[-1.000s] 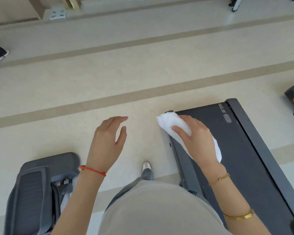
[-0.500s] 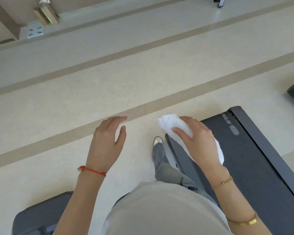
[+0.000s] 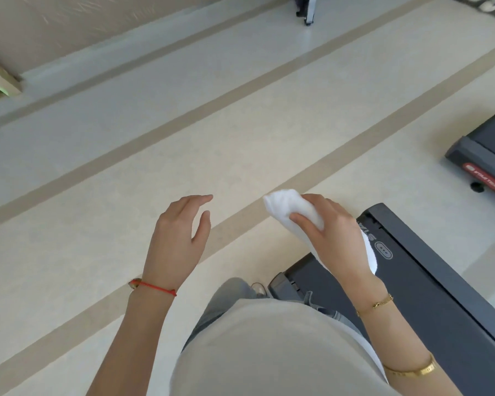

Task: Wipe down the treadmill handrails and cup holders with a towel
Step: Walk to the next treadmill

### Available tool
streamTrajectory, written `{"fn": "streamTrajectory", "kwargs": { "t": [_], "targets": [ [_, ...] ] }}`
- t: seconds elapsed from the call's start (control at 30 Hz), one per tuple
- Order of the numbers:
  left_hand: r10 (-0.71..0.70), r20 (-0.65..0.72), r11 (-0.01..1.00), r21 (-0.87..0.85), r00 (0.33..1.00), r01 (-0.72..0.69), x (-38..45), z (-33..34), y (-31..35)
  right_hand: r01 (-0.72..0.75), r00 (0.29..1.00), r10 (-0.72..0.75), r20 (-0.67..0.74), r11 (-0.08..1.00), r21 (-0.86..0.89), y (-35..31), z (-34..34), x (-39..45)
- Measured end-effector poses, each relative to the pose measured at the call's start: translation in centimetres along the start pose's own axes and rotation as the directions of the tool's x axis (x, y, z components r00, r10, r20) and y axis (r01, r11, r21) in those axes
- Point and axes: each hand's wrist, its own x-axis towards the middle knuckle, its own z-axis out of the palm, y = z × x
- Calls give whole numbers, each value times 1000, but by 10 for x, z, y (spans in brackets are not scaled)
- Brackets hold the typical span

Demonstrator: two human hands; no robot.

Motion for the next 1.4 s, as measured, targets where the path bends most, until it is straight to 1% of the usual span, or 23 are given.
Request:
{"fn": "streamTrajectory", "kwargs": {
  "t": [0.27, 0.43, 0.57, 0.7, 0.87, 1.07, 1.2, 1.4],
  "targets": [
    [126, 116, 992, -41, 985, -122, 160, 34, -7, -146, 985, 144, -95, 989, -19, 23, 4, 113],
    [205, 188, 978, -79, 961, -193, 260, 68, -9, -242, 957, 239, -165, 970, -1, 48, 10, 185],
    [306, 223, 951, -120, 926, -286, 356, 96, 3, -305, 924, 300, -235, 952, 17, 66, 3, 256],
    [423, 259, 906, -152, 868, -396, 451, 126, 26, -353, 884, 346, -314, 935, 38, 84, -10, 325],
    [555, 342, 832, -230, 759, -504, 542, 167, 68, -469, 787, 459, -413, 879, 84, 110, -30, 374],
    [677, 406, 734, -316, 613, -601, 622, 235, 136, -608, 629, 593, -503, 778, 158, 155, -64, 408],
    [748, 426, 657, -374, 508, -654, 663, 286, 195, -668, 511, 658, -552, 709, 227, 197, -95, 428],
    [817, 420, 565, -449, 395, -692, 704, 375, 305, -715, 391, 710, -586, 635, 292, 287, -163, 450]
  ]
}}
